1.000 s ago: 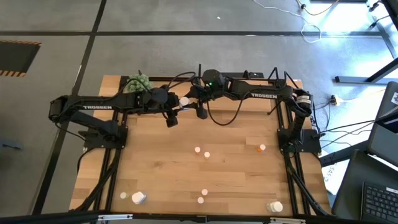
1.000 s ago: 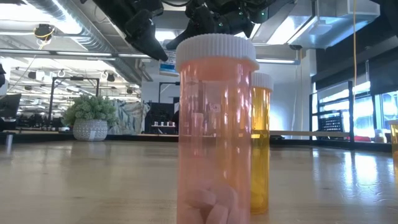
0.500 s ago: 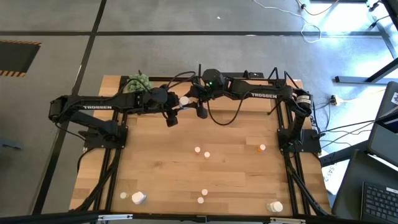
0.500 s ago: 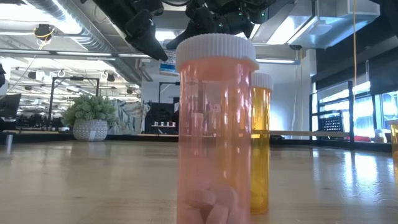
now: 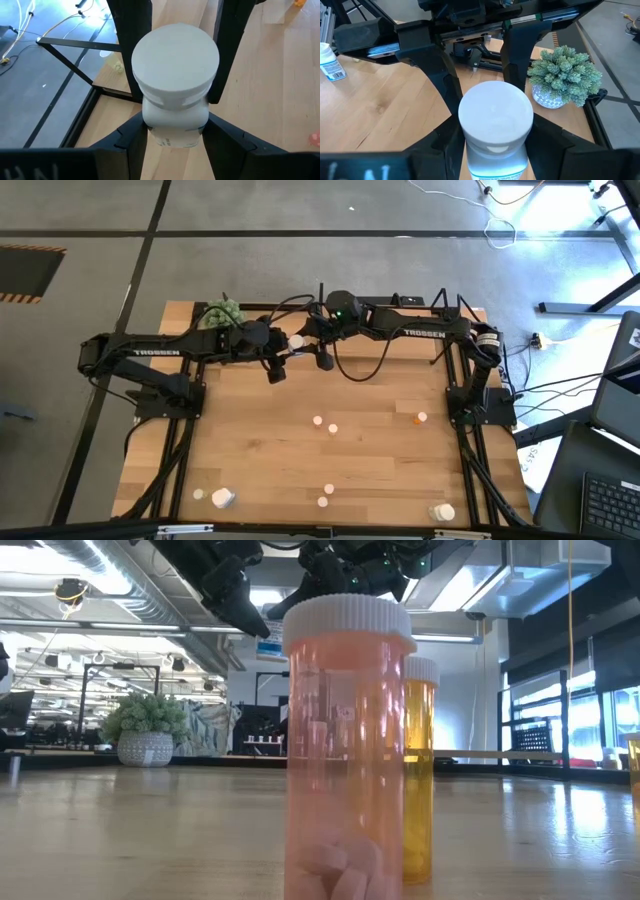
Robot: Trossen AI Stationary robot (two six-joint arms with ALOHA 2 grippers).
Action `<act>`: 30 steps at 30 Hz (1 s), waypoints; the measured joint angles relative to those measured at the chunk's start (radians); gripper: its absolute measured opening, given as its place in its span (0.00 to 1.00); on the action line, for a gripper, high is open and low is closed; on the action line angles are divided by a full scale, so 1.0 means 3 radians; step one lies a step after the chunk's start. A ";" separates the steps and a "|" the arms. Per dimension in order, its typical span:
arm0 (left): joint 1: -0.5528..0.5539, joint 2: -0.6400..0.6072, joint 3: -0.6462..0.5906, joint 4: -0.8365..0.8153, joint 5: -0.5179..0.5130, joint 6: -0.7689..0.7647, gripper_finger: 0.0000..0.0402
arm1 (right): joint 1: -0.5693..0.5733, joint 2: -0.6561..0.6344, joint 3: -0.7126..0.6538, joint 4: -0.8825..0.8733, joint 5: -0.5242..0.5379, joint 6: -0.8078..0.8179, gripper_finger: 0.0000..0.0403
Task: Pick and place medicine bottles onto shelf by color
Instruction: Put the top right white pill bottle on the shelf
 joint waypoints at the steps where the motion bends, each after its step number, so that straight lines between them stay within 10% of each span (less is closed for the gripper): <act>1: 0.0000 0.0000 0.0000 0.0000 0.0000 0.0000 0.41 | 0.0000 0.0000 0.0000 0.0000 0.0000 0.0000 0.43; 30: -0.0003 0.0005 0.0000 0.0024 -0.0034 -0.0015 0.41 | 0.0000 -0.0001 0.0004 -0.0066 0.0134 -0.0025 0.43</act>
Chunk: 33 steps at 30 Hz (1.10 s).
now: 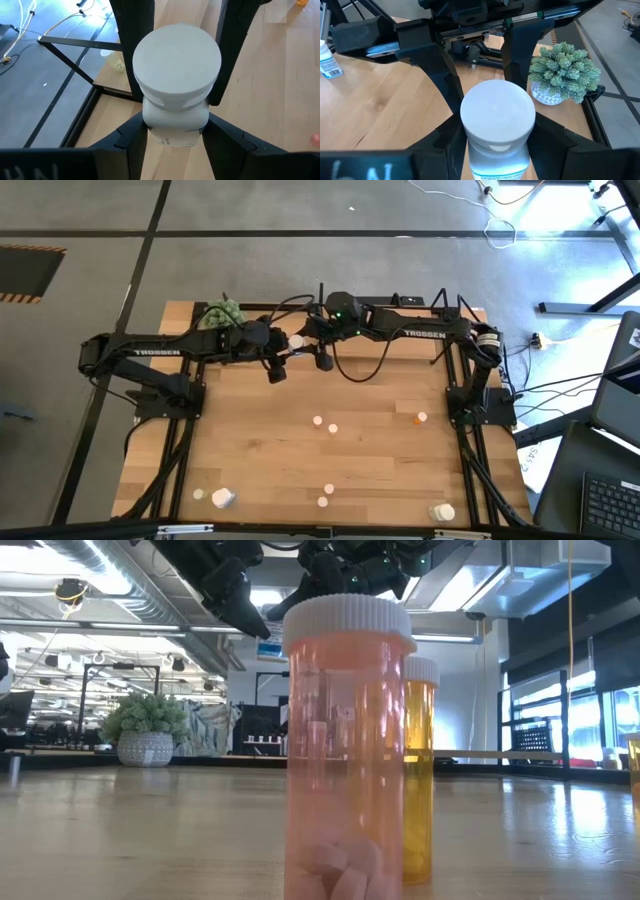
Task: Pick and place medicine bottles onto shelf by color
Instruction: Put the top right white pill bottle on the shelf
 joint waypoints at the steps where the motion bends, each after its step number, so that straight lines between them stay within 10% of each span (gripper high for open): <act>1: 0.0001 0.0000 0.0000 0.0000 0.0000 0.0000 0.41 | 0.0000 0.0000 0.0000 0.0000 0.0000 -0.0001 0.43; 33: 0.0001 -0.0002 0.0000 0.0044 -0.0025 -0.0265 0.55 | -0.0006 0.0000 -0.0001 0.0007 0.0037 0.0025 0.43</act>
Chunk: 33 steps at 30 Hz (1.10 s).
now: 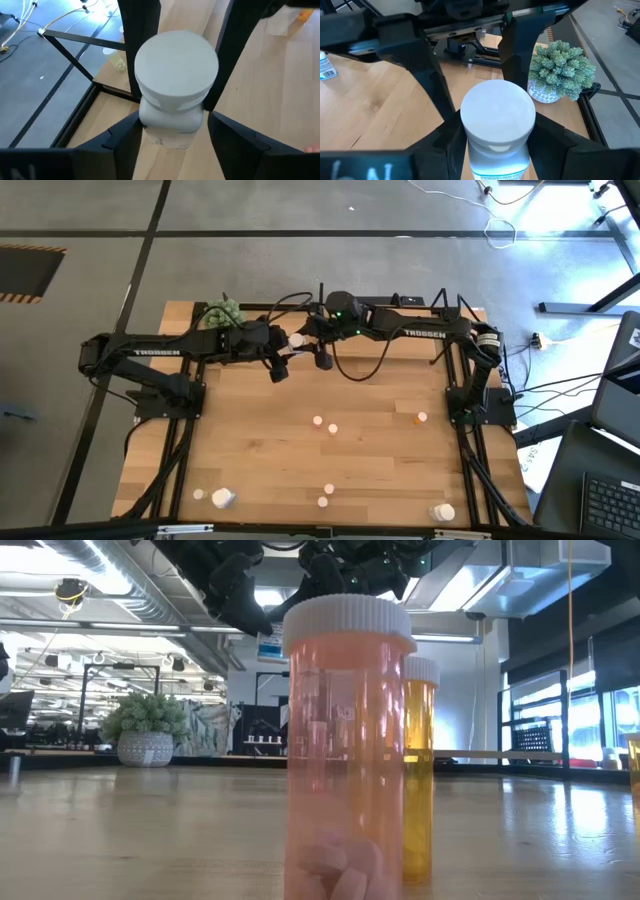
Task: Pick and place medicine bottles onto shelf by color
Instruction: Put the top right white pill bottle on the shelf
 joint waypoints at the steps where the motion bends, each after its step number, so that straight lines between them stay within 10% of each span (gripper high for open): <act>1: 0.0000 -0.0001 0.0000 0.0007 0.0001 -0.0003 0.56 | 0.0000 0.0000 0.0000 0.0000 -0.0001 0.0000 0.43; 33: 0.0000 -0.0002 0.0000 -0.0011 0.0012 0.0022 0.57 | -0.0064 0.0000 -0.0004 -0.0213 -0.0024 0.0072 0.43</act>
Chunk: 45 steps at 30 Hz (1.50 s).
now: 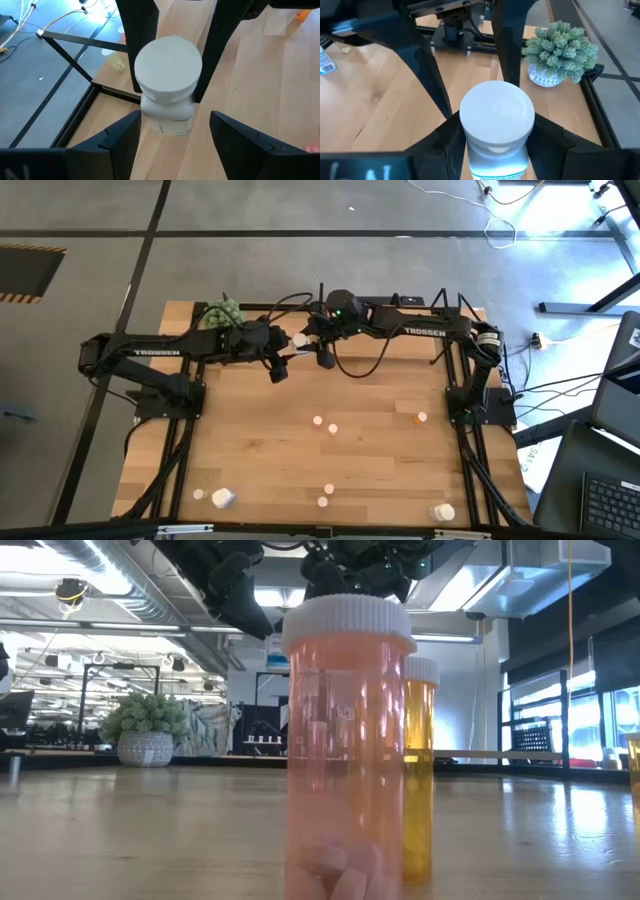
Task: Pick and place medicine bottles onto shelf by color
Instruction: Put the top right white pill bottle on the shelf
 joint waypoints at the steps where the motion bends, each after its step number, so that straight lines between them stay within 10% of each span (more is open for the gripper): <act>1: 0.0000 0.0000 0.0000 0.0000 0.0000 0.0000 0.57 | -0.0004 0.0000 0.0000 -0.0001 0.0000 -0.0007 0.43; 45: 0.0000 0.0000 0.0000 0.0005 -0.0004 0.0000 0.57 | -0.0111 -0.0598 0.0003 -0.0866 0.0210 0.0191 0.43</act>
